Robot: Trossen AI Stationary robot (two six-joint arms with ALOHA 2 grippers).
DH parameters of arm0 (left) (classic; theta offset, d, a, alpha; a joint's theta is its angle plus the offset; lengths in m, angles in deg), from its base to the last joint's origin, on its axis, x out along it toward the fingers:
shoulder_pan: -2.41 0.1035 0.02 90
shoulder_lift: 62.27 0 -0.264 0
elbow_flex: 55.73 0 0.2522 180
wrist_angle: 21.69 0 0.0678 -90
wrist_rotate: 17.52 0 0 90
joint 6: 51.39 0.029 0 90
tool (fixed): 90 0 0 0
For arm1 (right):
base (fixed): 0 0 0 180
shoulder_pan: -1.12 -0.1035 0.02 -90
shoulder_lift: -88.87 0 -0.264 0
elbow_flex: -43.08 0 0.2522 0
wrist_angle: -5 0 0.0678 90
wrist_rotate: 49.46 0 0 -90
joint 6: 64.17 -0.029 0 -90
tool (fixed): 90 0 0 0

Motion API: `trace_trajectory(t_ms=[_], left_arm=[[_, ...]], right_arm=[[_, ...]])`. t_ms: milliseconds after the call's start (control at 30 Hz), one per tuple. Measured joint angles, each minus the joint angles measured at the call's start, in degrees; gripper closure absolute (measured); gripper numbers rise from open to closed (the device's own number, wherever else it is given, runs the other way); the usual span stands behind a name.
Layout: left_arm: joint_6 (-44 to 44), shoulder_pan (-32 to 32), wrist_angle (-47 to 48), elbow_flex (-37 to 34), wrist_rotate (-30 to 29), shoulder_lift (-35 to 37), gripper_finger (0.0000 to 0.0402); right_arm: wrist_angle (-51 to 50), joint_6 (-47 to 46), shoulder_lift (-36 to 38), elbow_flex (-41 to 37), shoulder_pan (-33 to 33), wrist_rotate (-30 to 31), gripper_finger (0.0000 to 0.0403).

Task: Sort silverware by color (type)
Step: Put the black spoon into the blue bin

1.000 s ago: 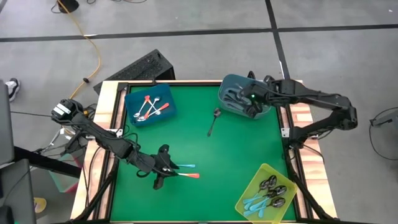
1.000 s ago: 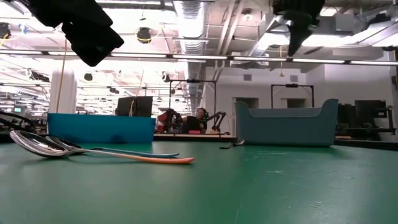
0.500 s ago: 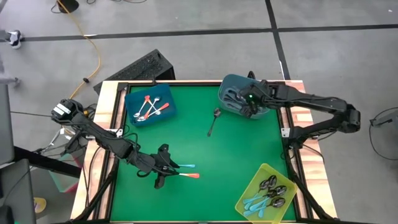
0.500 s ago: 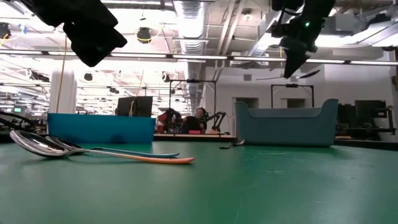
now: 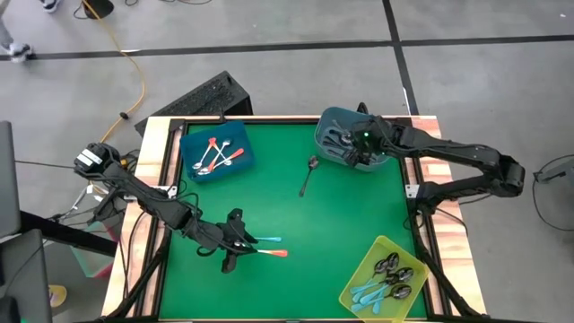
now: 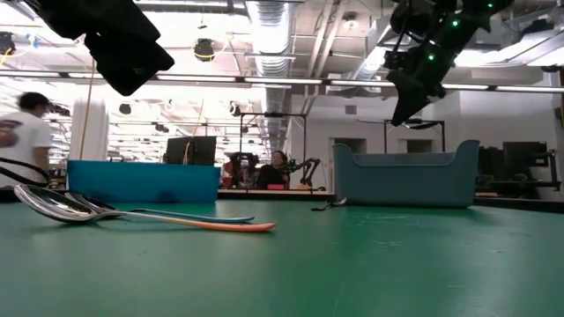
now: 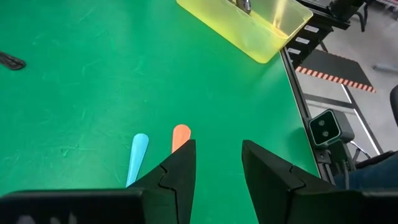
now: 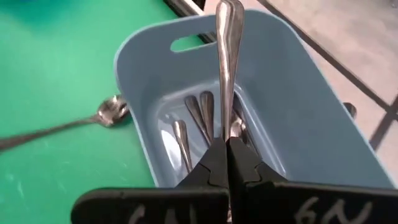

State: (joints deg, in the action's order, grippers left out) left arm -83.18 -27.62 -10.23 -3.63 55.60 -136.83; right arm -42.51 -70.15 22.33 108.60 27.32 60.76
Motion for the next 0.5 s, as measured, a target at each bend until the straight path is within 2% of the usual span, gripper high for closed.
trace_trajectory(t_ms=[267,500], left_arm=[[0.2,0.0,0.4,0.0,-0.2,0.0,0.0288],[0.5,0.0,0.4,0.0,-1.6,0.0,0.0287]], right_arm=[[9.2,0.3,4.1,-7.2,4.5,-4.2,0.0401],[12.6,0.2,3.8,-12.9,7.6,-8.9,0.0401]])
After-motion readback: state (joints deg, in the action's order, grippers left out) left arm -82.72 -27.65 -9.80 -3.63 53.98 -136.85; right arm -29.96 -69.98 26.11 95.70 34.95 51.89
